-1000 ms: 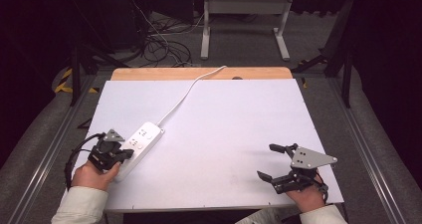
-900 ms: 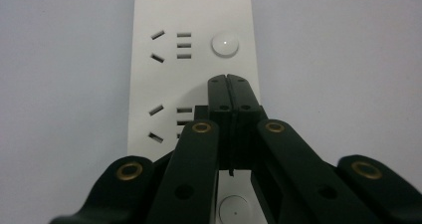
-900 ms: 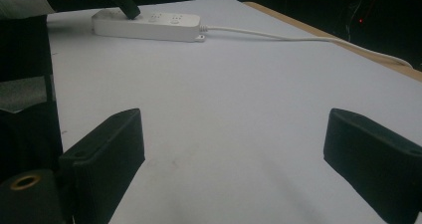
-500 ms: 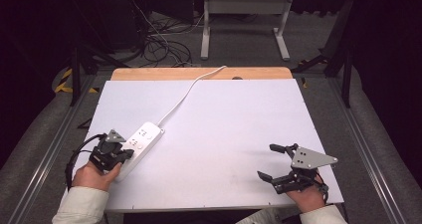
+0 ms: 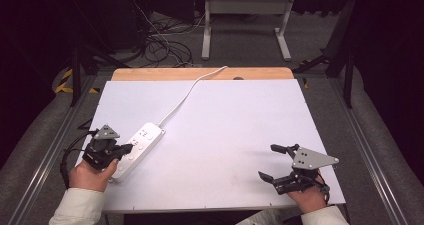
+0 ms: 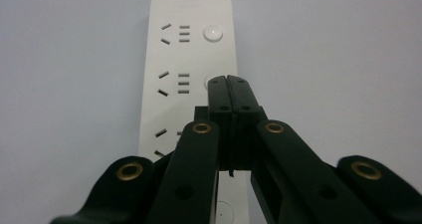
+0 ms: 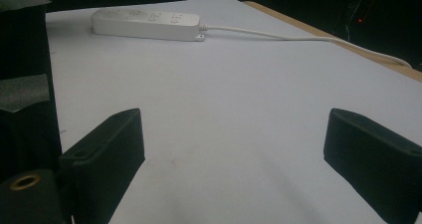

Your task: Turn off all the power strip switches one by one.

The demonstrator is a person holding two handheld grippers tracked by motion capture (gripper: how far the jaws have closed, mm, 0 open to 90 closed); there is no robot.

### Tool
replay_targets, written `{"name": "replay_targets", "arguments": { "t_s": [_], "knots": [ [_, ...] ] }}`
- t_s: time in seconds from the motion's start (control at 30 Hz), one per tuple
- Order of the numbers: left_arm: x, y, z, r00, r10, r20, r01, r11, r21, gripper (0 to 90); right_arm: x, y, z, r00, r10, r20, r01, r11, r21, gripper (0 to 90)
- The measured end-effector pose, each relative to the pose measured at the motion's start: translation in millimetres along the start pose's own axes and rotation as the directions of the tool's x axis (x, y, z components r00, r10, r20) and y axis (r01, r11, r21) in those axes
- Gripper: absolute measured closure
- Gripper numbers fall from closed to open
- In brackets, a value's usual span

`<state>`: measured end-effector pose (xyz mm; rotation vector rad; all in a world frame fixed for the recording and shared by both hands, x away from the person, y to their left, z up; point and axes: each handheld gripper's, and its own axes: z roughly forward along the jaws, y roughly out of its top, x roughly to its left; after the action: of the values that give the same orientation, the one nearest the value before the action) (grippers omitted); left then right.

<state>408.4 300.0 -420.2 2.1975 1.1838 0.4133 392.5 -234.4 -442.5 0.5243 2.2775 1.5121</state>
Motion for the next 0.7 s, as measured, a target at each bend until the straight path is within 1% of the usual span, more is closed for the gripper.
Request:
{"name": "replay_targets", "arguments": {
  "t_s": [0.07,0.1,0.17,0.2,0.23,0.27,0.4,0.5,0.53,0.57,0.63,0.7],
  "knots": [
    [-0.1,-0.6,1.7,0.9999,-0.007,0.008,0.007,0.9999,0.009,90.0,0.2,-0.1,-0.4,1.0000,0.001,0.000,-0.001,1.000,0.000,9.5],
    [-0.1,-0.2,2.0,1.0000,-0.002,0.008,0.002,0.9999,0.010,90.0,-0.1,-0.2,-0.5,1.0000,0.001,0.001,-0.001,1.000,-0.001,9.5],
    [-1.0,1.2,2.0,0.9999,-0.007,0.012,0.007,0.9999,0.010,90.0,-0.1,-0.4,-0.9,1.0000,0.003,0.002,-0.003,1.000,0.001,9.5],
    [-1.2,2.1,1.9,1.0000,-0.001,0.006,0.001,0.9999,0.013,90.0,-0.1,-0.4,-0.9,1.0000,0.003,0.002,-0.003,1.000,0.001,9.5],
    [-1.9,2.5,2.7,0.9999,-0.005,0.009,0.005,0.9999,0.011,90.0,-0.1,-0.4,-0.9,1.0000,0.002,0.002,-0.002,1.000,0.001,9.5],
    [-1.9,2.8,3.2,1.0000,0.002,0.009,-0.002,0.9999,0.015,90.0,-0.2,-0.4,-0.8,1.0000,0.003,0.001,-0.003,1.000,0.001,9.5],
    [-2.5,5.9,5.2,1.0000,0.003,0.009,-0.003,0.9999,0.013,90.0,-0.5,-0.5,0.1,1.0000,0.004,0.000,-0.004,1.000,0.002,9.5],
    [-3.2,11.2,8.1,0.9999,0.007,0.014,-0.007,0.9999,0.011,90.0,0.2,-0.3,0.7,1.0000,0.005,-0.003,-0.005,1.000,0.004,9.5],
    [-3.1,14.2,9.9,0.9998,0.017,0.012,-0.017,0.9998,0.010,90.0,0.0,-0.3,1.1,1.0000,0.004,-0.003,-0.004,1.000,0.003,9.5],
    [-3.9,17.6,12.3,0.9997,0.020,0.015,-0.020,0.9997,0.011,90.0,0.0,-0.3,1.1,1.0000,0.004,-0.003,-0.004,1.000,0.003,9.5],
    [-6.0,25.1,18.1,0.9993,0.037,0.007,-0.037,0.9992,0.016,90.0,-0.3,-0.3,1.4,1.0000,0.006,-0.003,-0.006,1.000,0.002,9.5],
    [-7.3,29.6,23.2,0.9992,0.038,0.013,-0.038,0.9991,0.018,90.0,-0.1,-0.2,1.3,1.0000,0.004,-0.003,-0.004,1.000,0.003,9.5]
  ]
}}
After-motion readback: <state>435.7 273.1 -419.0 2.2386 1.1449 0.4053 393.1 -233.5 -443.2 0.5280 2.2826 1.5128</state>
